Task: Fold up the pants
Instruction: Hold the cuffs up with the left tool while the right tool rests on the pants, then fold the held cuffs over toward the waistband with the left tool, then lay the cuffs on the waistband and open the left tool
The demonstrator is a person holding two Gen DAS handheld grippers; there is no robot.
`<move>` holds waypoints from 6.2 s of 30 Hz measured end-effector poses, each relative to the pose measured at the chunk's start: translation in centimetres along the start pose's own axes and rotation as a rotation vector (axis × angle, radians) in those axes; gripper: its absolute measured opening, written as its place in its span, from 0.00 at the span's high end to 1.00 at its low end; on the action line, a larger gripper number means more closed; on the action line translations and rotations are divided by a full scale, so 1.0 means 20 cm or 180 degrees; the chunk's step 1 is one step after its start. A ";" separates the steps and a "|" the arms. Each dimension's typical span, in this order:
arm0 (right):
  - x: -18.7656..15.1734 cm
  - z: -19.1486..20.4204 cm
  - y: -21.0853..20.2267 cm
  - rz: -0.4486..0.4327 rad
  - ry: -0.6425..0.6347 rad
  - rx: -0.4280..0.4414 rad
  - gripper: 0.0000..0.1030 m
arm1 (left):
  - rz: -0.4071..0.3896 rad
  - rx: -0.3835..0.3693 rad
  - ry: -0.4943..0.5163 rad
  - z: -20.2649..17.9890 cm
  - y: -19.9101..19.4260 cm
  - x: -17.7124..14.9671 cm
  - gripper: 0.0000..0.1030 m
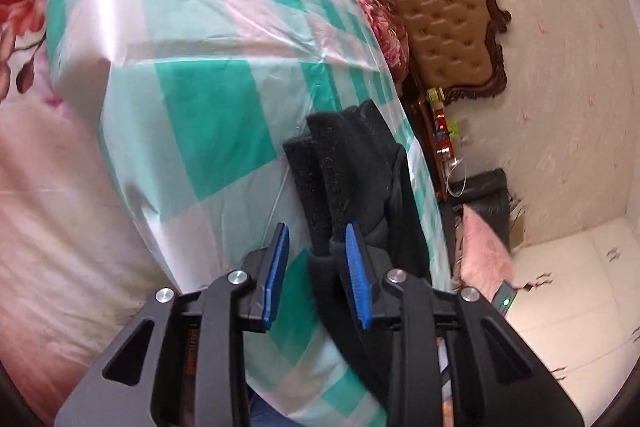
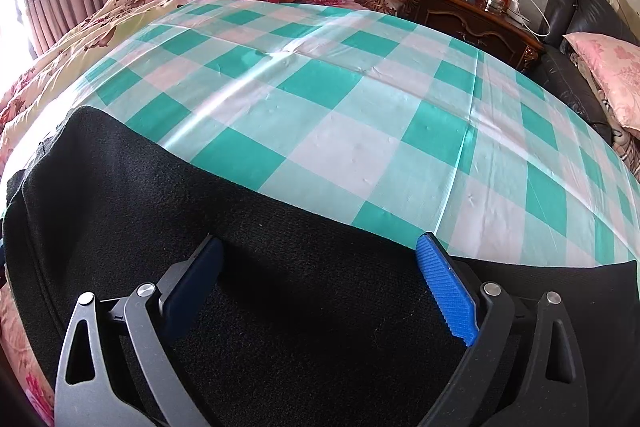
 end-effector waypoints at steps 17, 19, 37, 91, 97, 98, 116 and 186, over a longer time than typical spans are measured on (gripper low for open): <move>0.03 0.50 -0.16 0.0018 -0.0356 0.0671 0.43 | -0.0198 -0.0030 -0.0207 -0.03 0.05 0.13 0.89; 0.05 0.59 -0.15 0.0045 -0.0416 0.0691 0.47 | -0.0219 -0.0056 -0.0177 -0.04 0.04 0.13 0.89; 0.06 0.72 0.07 -0.0111 -0.0811 0.0030 0.46 | -0.0158 0.0232 -0.0415 -0.02 0.03 0.13 0.54; -0.19 0.24 -0.13 0.0057 -0.0011 0.0113 0.13 | -0.0438 0.0032 0.0200 -0.23 -0.02 0.18 0.89; -0.20 0.21 -0.15 0.0072 0.0025 0.0111 0.13 | -0.0446 0.0107 0.0289 -0.27 -0.02 0.19 0.89; -0.20 0.20 -0.16 0.0074 0.0039 0.0112 0.13 | -0.0448 0.0118 0.0309 -0.28 -0.03 0.19 0.89; -0.23 -0.65 -0.52 0.0627 0.1910 0.1683 0.10 | -0.0886 0.1534 0.4643 -1.48 0.22 -0.84 0.89; -0.40 -1.18 -0.68 0.0210 0.1712 0.1224 0.79 | 0.0585 0.0041 0.3599 -1.36 0.63 -1.43 0.90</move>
Point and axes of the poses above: each gripper's, at about its wrist camera, not at the fingertips, and y roughly the way its jaws point, z to its left, x to its top, the point moved 8 cm from there along y, roughly the way its jaws point, and after that the axes turned 10 degrees about y, right-handed, at the moved point
